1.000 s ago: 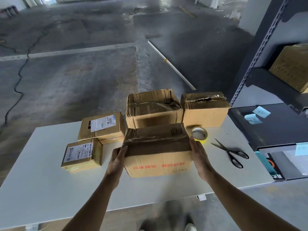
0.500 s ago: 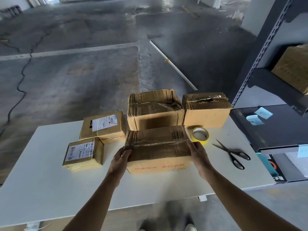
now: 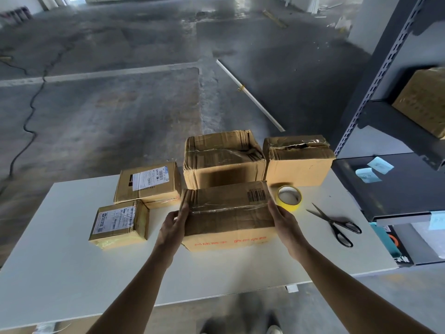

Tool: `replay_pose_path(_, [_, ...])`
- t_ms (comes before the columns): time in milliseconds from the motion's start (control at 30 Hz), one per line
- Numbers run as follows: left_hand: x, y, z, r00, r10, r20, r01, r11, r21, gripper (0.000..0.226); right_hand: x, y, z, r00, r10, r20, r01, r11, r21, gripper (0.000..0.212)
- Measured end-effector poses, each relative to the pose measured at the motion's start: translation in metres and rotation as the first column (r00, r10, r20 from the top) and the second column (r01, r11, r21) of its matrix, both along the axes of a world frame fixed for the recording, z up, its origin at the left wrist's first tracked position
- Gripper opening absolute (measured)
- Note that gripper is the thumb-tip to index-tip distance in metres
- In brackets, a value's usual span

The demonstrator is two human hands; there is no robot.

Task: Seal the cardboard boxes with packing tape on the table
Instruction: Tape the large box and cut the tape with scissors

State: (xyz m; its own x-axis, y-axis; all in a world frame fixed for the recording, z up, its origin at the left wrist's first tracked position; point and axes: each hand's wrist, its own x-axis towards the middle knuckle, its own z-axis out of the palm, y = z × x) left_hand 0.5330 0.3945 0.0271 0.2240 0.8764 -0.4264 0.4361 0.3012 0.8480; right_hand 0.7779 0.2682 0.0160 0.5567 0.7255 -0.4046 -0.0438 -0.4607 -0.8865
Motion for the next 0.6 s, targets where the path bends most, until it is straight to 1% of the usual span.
replay_pose_path(67, [-0.001,-0.001,0.004,0.997,0.045,0.057,-0.046,0.999,0.021,0.08,0.0,-0.001,0.003,0.999,-0.02,-0.025,0.021,0.999,0.048,0.063])
replay_pose_path(133, [-0.003,0.001,0.003,0.994,0.092,0.063,-0.094,0.995,0.033,0.09,0.0,-0.001,0.003,0.998,-0.048,-0.035,0.051,0.996,0.07,0.077])
replay_pose_path(167, [-0.005,0.001,0.002,0.992,0.105,0.069,-0.108,0.994,0.034,0.089,-0.001,-0.001,0.004,0.998,-0.059,-0.034,0.061,0.995,0.081,0.077])
replay_pose_path(233, [-0.005,0.0,0.003,0.986,0.121,0.111,-0.125,0.992,0.025,0.078,-0.002,-0.001,0.005,0.996,-0.077,-0.048,0.082,0.991,0.109,0.072])
replay_pose_path(333, [-0.003,-0.005,0.009,0.98,0.133,0.149,-0.136,0.991,0.011,0.056,-0.004,-0.001,0.007,0.991,-0.101,-0.086,0.111,0.986,0.126,0.055])
replay_pose_path(367, [-0.003,-0.007,0.011,0.977,0.128,0.168,-0.131,0.991,0.007,0.052,-0.004,-0.001,0.009,0.99,-0.102,-0.095,0.113,0.986,0.119,0.051])
replay_pose_path(500, [-0.004,-0.008,0.011,0.979,0.099,0.179,-0.088,0.994,-0.068,0.054,-0.004,-0.005,0.008,0.992,-0.073,-0.103,0.083,0.992,0.097,0.051])
replay_pose_path(600, [-0.005,-0.009,0.008,0.978,0.071,0.195,-0.06,0.996,-0.066,0.051,-0.004,-0.008,0.007,0.988,-0.045,-0.148,0.063,0.991,0.118,0.042])
